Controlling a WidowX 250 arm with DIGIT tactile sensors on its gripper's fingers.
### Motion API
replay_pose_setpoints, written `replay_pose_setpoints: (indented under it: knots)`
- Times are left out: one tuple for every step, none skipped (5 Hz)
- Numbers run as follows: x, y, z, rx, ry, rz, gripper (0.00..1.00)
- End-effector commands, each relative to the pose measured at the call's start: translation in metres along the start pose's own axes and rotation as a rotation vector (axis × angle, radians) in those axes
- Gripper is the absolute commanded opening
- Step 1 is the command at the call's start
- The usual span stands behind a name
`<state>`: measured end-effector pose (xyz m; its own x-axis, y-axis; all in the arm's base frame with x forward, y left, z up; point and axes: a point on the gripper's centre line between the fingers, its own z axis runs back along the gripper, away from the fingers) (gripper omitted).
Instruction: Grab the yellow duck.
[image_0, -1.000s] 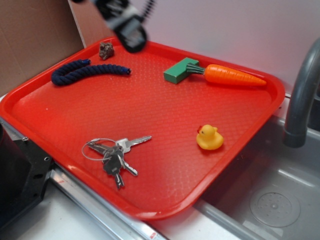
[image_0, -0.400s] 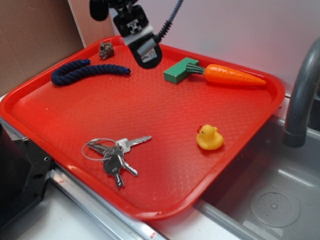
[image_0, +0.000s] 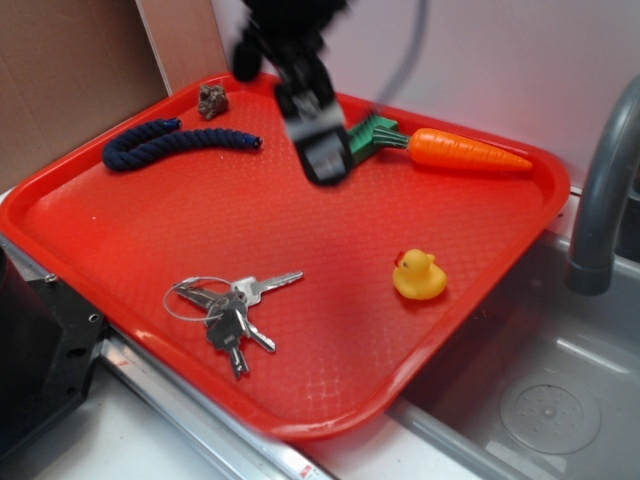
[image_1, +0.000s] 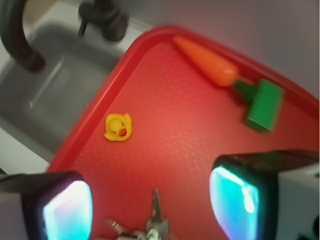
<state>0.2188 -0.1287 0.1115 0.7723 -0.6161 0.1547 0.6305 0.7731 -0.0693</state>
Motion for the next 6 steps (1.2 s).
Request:
replay_pose_setpoints:
  knots:
    - [0.022, -0.005, -0.042, -0.013, 0.029, -0.301, 1.00]
    - [0.032, -0.013, -0.057, 0.023, -0.005, -0.443, 1.00]
    - [0.037, -0.021, -0.074, 0.050, 0.027, -0.507, 1.00]
    - [0.024, -0.047, -0.083, 0.023, 0.069, -0.543, 1.00]
    - [0.016, -0.060, -0.089, -0.005, 0.091, -0.546, 1.00]
    - [0.011, -0.061, -0.099, -0.024, 0.123, -0.513, 0.00]
